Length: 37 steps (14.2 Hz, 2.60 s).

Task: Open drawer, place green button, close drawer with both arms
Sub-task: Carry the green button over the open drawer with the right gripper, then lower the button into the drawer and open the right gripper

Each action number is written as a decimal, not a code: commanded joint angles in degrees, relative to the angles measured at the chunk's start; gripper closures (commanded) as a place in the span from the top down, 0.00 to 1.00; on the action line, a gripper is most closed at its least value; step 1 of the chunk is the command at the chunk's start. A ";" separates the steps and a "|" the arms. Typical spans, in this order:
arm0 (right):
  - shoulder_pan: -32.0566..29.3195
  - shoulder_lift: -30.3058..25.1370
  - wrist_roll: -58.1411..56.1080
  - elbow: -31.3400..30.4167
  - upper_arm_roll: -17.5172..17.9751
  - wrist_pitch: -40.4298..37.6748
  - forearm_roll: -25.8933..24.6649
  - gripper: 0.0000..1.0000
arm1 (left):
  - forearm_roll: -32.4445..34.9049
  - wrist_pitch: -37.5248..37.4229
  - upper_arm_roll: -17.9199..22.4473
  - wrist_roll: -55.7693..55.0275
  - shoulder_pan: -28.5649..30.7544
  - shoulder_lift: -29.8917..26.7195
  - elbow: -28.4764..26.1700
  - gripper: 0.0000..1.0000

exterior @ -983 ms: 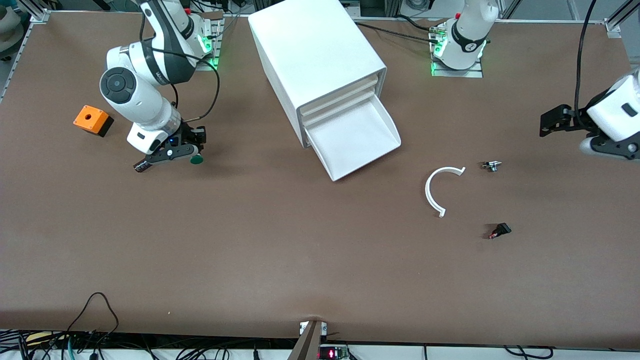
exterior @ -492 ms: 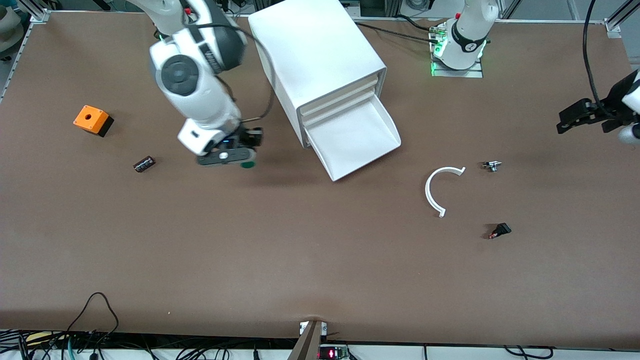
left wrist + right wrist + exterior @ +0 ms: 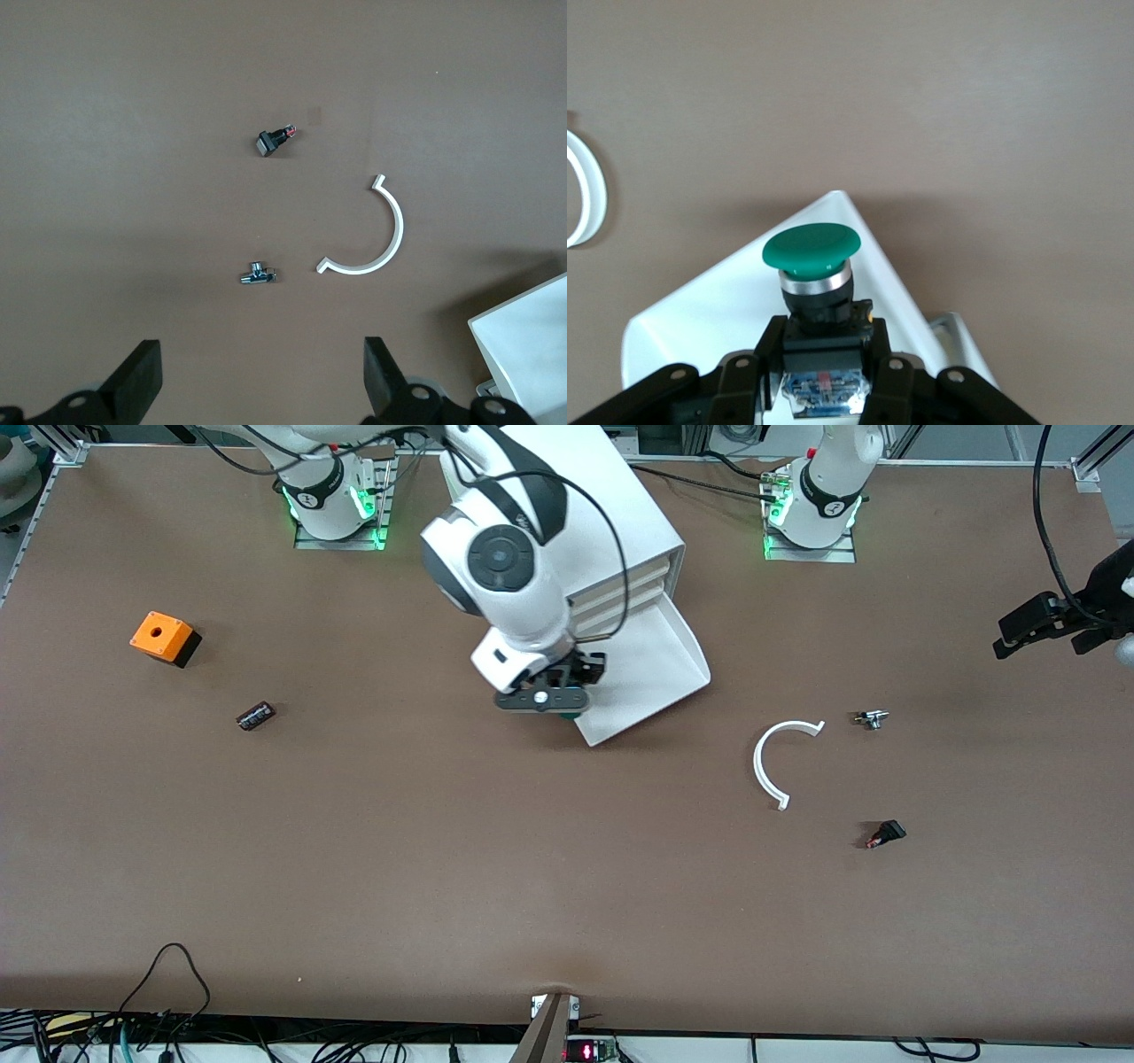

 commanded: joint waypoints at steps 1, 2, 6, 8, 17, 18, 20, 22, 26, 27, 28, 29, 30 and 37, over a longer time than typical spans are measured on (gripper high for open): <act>3.25 5.15 5.30 6.41 -0.65 -1.71 -2.53 0.00 | -0.04 1.19 -0.30 -0.71 -0.10 -1.54 -1.97 1.00; 4.57 6.02 7.32 6.41 -0.65 -1.01 -3.15 0.00 | -0.04 1.19 -0.13 -0.71 -0.28 -1.54 -1.97 1.00; 7.65 8.49 13.40 6.24 -0.65 2.85 -4.91 0.00 | -0.04 1.98 -0.13 -0.71 -0.28 -1.54 -2.85 1.00; 8.18 9.11 14.98 5.71 -0.65 2.95 -4.91 0.00 | -0.04 1.98 -0.13 -0.71 -0.28 -1.54 -3.20 1.00; 8.19 9.99 17.10 4.22 -0.73 2.95 -5.53 0.97 | 1.46 1.80 -0.48 -0.97 -1.25 1.36 -3.91 1.00; 7.75 9.73 16.84 4.57 -0.82 2.86 -5.44 1.00 | 1.28 1.89 -0.48 -1.76 -1.24 1.45 -3.91 1.00; 7.48 8.68 15.96 4.74 -2.40 2.60 -5.44 1.00 | 1.28 1.89 -0.39 -2.73 -1.07 1.45 -3.91 1.00; 7.22 6.75 14.48 4.74 -4.24 1.55 -5.79 1.00 | 1.10 1.89 -0.48 -3.00 -0.98 2.06 -3.91 1.00; 2.23 0.52 -0.10 4.74 -7.76 -3.37 -4.83 1.00 | -2.04 2.76 -1.44 -10.81 -2.12 5.75 -3.82 1.00; -0.14 -1.07 -2.48 4.74 -7.68 -5.03 -4.83 1.00 | -2.76 3.99 -2.49 -12.39 -2.12 6.63 -3.91 1.00; -2.77 -1.78 -5.37 4.74 -7.50 -6.88 -4.30 1.00 | -2.85 4.87 -3.80 -14.66 -2.30 7.77 -3.82 1.00; -4.80 -4.05 -7.92 4.22 -7.68 -7.59 -3.08 1.00 | -2.85 6.19 -5.56 -17.30 -2.30 8.82 -3.91 1.00; -7.61 -6.08 -12.13 3.00 -7.76 -8.03 -1.59 1.00 | -2.85 7.33 -7.14 -19.93 -2.30 9.88 -3.91 1.00; -21.25 -27.25 -44.74 -16.06 -11.26 -13.48 2.38 1.00 | -1.71 20.07 -18.75 -41.47 -3.61 20.16 -4.79 1.00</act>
